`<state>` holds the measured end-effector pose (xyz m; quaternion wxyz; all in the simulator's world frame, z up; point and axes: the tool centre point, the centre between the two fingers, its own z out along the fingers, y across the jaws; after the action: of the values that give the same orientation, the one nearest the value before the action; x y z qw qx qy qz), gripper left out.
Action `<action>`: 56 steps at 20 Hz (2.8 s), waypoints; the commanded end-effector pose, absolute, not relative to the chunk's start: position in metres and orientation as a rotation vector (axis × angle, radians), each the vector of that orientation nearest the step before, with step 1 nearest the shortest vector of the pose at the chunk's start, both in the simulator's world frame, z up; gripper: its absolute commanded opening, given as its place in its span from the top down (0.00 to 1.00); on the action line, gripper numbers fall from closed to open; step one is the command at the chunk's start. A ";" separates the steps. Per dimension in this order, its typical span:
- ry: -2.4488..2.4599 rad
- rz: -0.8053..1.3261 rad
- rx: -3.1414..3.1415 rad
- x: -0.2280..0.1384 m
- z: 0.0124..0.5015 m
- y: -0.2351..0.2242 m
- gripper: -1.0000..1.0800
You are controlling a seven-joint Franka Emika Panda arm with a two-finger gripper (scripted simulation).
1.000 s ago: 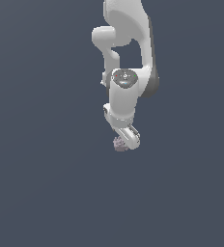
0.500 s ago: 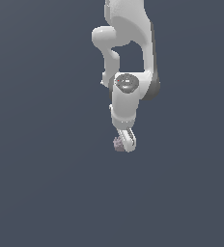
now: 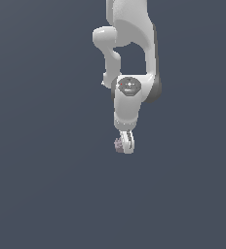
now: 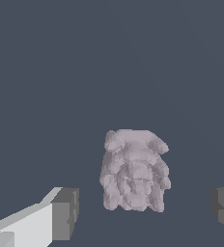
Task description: Pick up the object and move it to a goal position.
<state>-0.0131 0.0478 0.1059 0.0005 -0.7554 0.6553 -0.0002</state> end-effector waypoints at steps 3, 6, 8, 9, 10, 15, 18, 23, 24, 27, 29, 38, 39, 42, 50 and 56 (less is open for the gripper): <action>2.094 0.000 -2.341 -0.014 0.104 0.048 0.04; 2.092 0.000 -2.343 -0.014 0.104 0.048 0.04; 2.092 0.000 -2.343 -0.014 0.103 0.049 0.04; 2.092 0.000 -2.343 -0.014 0.101 0.049 0.04; 2.093 0.000 -2.343 -0.014 0.098 0.048 0.04; 2.097 0.000 -2.340 -0.015 0.075 0.048 0.04; 2.098 0.000 -2.339 -0.015 0.061 0.048 0.04; 2.098 0.000 -2.339 -0.014 0.054 0.048 0.04; 2.098 0.000 -2.339 -0.014 0.054 0.048 1.00; 2.098 0.000 -2.339 -0.014 0.054 0.048 1.00; 2.098 0.000 -2.339 -0.014 0.054 0.048 1.00; 2.098 -0.002 -2.336 -0.015 0.059 0.047 1.00; 2.098 -0.002 -2.336 -0.015 0.061 0.046 1.00; 2.098 -0.001 -2.336 -0.018 0.070 0.042 1.00; 2.098 0.002 -2.335 -0.031 0.114 0.025 1.00; 2.099 0.004 -2.334 -0.047 0.168 0.004 1.00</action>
<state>-0.0427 0.0097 0.1535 0.0011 -0.7437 0.6686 0.0012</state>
